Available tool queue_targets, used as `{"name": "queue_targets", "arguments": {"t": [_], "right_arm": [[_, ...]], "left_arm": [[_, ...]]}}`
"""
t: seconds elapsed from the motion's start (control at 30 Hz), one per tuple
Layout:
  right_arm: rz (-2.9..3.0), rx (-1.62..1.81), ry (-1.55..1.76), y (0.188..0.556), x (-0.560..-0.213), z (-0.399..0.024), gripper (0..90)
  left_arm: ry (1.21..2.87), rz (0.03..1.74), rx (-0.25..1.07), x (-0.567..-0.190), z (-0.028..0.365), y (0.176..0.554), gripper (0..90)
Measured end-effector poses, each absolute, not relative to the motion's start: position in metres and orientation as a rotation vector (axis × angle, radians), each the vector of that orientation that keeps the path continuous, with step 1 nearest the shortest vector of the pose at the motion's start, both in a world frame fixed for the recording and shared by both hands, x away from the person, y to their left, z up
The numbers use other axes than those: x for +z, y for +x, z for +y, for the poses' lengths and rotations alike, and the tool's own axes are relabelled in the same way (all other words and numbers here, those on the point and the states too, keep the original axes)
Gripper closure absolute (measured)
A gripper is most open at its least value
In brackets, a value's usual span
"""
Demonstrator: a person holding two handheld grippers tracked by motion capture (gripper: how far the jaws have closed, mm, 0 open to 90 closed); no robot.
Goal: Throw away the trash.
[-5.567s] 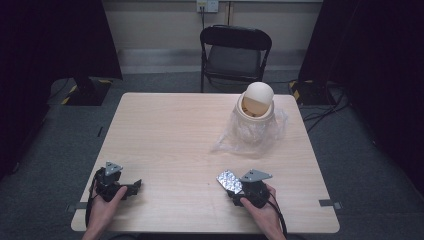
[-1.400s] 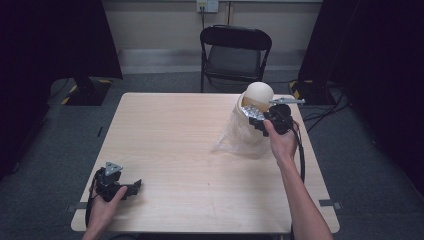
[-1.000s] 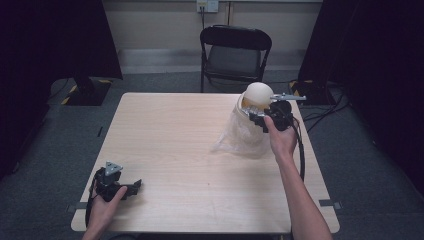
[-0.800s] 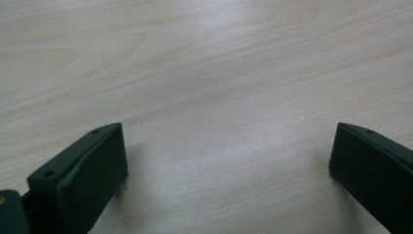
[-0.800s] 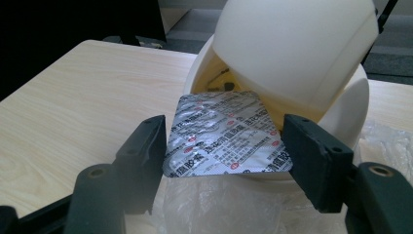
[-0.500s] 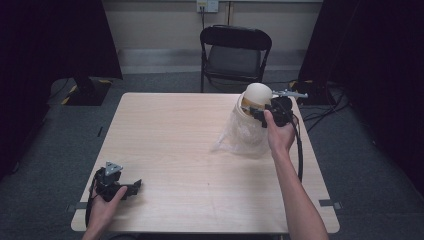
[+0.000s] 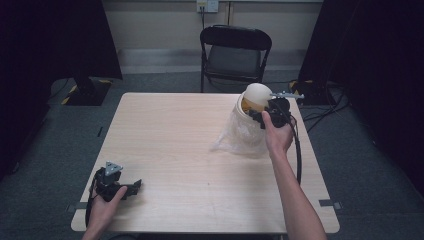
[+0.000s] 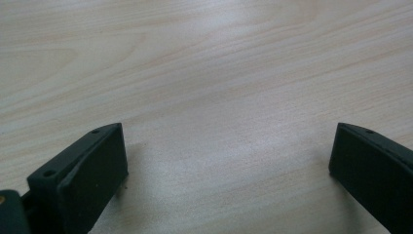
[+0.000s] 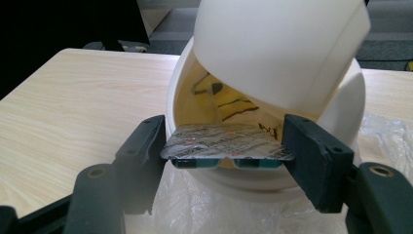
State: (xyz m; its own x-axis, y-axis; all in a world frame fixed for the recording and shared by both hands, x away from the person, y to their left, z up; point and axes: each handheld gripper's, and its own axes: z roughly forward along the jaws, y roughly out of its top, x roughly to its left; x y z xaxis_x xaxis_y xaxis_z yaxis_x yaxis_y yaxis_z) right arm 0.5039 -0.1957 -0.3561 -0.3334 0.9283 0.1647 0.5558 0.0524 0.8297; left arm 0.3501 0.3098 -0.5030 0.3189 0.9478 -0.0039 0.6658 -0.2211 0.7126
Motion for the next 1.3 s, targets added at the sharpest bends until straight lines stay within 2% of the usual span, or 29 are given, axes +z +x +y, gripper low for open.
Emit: {"name": "queue_targets", "arguments": {"t": [0.23, 0.33, 0.47, 1.3], "right_arm": [[1.923, 1.19, 1.473, 0.507, -0.356, -0.194, 33.7], [1.932, 1.196, 1.466, 0.507, -0.356, -0.191, 25.2], [1.923, 1.185, 1.464, 0.505, -0.356, -0.19, 20.2], [1.979, 1.213, 1.394, 0.479, -0.365, -0.196, 16.7]], "left_arm": [[1.971, 1.421, 0.59, -0.503, 0.31, 0.35, 0.0], [1.972, 1.42, 0.591, -0.503, 0.31, 0.35, 0.0], [1.966, 1.422, 0.586, -0.503, 0.309, 0.35, 0.0], [1.966, 1.422, 0.586, -0.503, 0.309, 0.35, 0.0]]}}
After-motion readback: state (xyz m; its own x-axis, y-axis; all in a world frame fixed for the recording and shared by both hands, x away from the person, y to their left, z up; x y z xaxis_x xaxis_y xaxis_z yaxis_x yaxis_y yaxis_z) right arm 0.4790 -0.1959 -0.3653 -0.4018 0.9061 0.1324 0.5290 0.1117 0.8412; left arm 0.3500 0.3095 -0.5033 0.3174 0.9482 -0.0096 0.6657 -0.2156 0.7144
